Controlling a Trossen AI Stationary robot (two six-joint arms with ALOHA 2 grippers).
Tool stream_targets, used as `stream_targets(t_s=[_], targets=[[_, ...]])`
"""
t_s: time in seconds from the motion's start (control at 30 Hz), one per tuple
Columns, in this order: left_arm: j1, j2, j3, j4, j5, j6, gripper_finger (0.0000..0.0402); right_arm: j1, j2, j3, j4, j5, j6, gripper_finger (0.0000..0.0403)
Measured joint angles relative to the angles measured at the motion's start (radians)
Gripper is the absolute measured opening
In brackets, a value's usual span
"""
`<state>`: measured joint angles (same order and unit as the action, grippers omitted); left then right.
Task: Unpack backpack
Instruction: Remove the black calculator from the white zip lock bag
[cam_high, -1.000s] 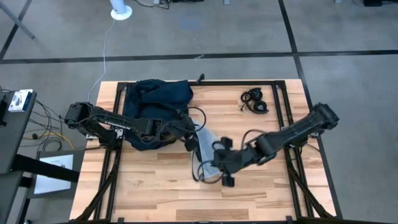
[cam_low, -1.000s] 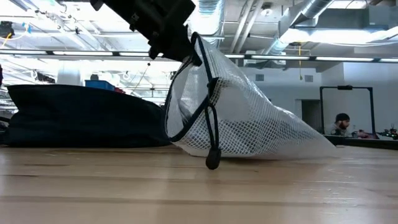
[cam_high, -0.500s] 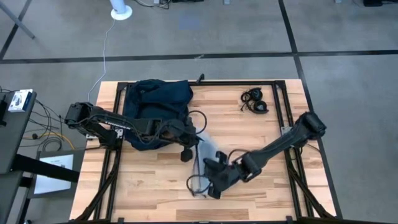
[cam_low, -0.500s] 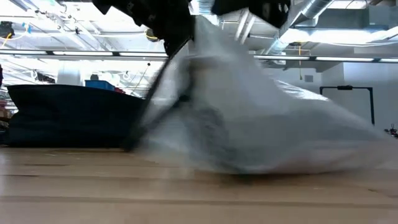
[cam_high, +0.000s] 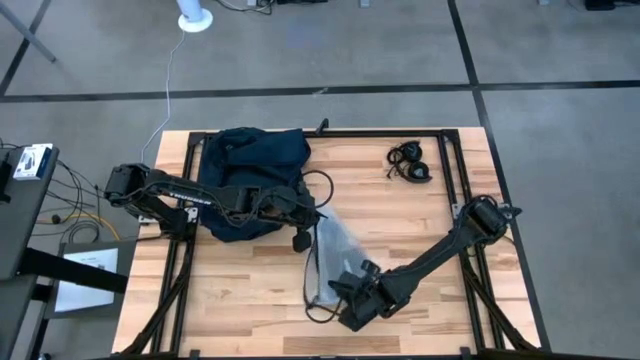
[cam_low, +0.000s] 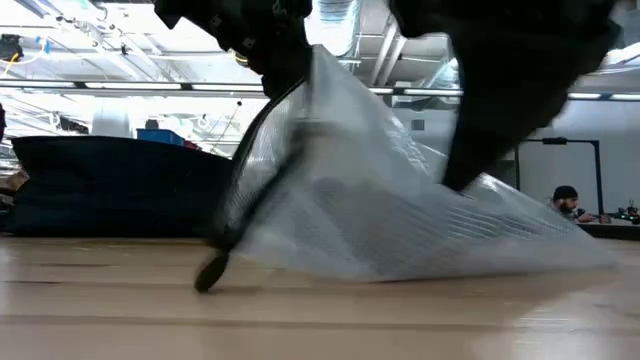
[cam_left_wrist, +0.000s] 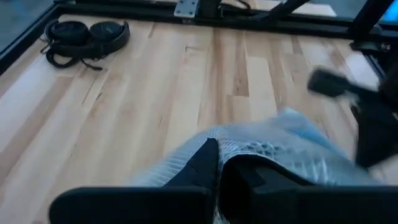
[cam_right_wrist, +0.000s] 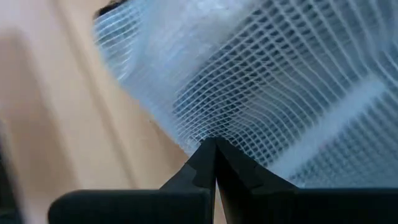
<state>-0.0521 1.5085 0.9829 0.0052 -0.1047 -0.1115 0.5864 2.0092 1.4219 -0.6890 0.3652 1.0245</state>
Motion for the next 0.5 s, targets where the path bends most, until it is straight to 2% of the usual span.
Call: stream_targets(t_s=[0.17, 0.33, 0.5], targets=[[-0.028, 0.000, 0.001, -0.018, -0.001, -0.061, 0.0000, -0.006, -0.037, -0.187, 0.115, 0.005, -0.004, 0.0000], [-0.064, -0.002, 0.002, -0.067, -0.057, -0.124, 0.0000, -0.035, -0.212, -0.447, 0.322, -0.021, -0.001, 0.0000], [-0.095, -0.002, 0.002, -0.156, -0.112, -0.234, 0.0000, -0.088, -0.430, -0.663, 0.354, -0.005, -0.014, 0.0000]])
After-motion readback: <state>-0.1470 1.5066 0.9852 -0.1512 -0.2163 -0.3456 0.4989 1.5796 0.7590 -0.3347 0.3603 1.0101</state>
